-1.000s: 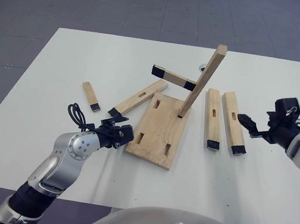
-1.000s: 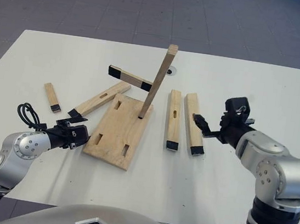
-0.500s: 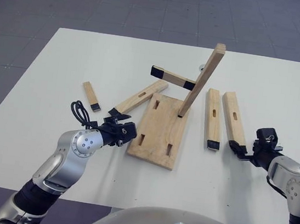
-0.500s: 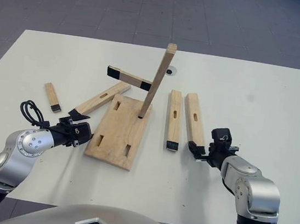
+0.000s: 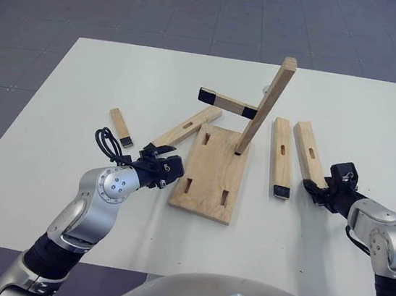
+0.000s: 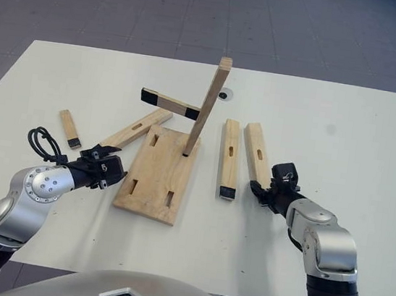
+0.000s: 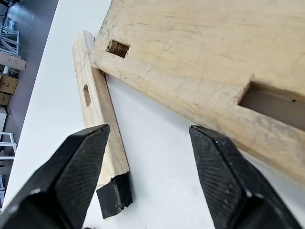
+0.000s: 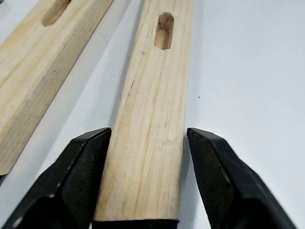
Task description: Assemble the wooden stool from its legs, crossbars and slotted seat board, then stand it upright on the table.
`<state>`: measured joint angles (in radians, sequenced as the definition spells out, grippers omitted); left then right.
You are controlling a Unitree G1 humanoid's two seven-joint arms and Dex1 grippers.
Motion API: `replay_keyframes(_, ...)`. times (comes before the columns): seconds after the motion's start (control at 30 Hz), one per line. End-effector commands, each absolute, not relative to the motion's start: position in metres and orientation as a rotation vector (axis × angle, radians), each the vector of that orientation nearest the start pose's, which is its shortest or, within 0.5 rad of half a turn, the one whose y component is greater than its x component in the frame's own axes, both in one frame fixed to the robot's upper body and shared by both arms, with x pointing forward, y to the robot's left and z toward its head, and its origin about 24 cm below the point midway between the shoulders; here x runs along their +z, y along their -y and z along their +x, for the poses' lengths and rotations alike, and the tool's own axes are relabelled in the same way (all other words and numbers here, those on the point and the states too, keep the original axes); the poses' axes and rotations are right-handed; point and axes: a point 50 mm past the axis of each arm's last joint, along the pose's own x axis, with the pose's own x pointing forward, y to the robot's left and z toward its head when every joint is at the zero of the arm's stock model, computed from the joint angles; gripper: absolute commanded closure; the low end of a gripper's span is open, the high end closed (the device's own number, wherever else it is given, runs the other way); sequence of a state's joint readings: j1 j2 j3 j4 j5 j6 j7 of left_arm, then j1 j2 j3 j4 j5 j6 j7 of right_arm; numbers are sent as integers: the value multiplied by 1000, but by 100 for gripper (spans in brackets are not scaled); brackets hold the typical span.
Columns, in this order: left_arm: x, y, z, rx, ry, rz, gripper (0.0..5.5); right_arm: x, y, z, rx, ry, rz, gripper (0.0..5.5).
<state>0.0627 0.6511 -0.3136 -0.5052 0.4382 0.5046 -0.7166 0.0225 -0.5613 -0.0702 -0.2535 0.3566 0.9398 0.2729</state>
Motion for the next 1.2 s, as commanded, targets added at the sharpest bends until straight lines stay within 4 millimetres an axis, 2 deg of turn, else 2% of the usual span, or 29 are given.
replay_keyframes(0.03,74,-159,212,-763,-378,950,241,70,277,254,19,-637,-127,320)
replay_keyframes(0.1,75,-156,212,-762,-374,938,241,120,282,285,-26,-443,-114,348)
replay_keyframes(0.17,77,-153,212,-767,-368,928,241,172,273,308,-10,-264,-92,348)
replay_keyframes(0.23,78,-150,212,-769,-363,919,241,203,259,319,32,-159,-78,348)
replay_keyframes(0.37,79,-147,212,-769,-359,908,241,246,231,332,151,-12,-37,348)
replay_keyframes(0.5,82,-145,216,-757,-352,882,241,271,207,338,284,93,31,348)
replay_keyframes(0.57,91,-147,220,-736,-339,810,241,287,187,333,455,171,144,348)
replay_keyframes(0.63,117,-150,234,-692,-274,644,241,293,171,325,621,206,228,348)
replay_keyframes(0.73,161,-155,252,-676,-154,439,241,290,164,319,699,201,257,348)
replay_keyframes(0.83,212,-153,250,-849,-6,142,241,290,150,309,909,154,367,348)
replay_keyframes(0.93,250,-154,245,-1030,119,-57,241,286,140,303,1094,88,473,348)
replay_keyframes(1.07,272,-159,251,-1102,183,-269,241,287,135,300,1248,57,555,348)
replay_keyframes(1.2,270,-165,258,-1102,187,-502,241,293,135,290,1440,68,589,348)
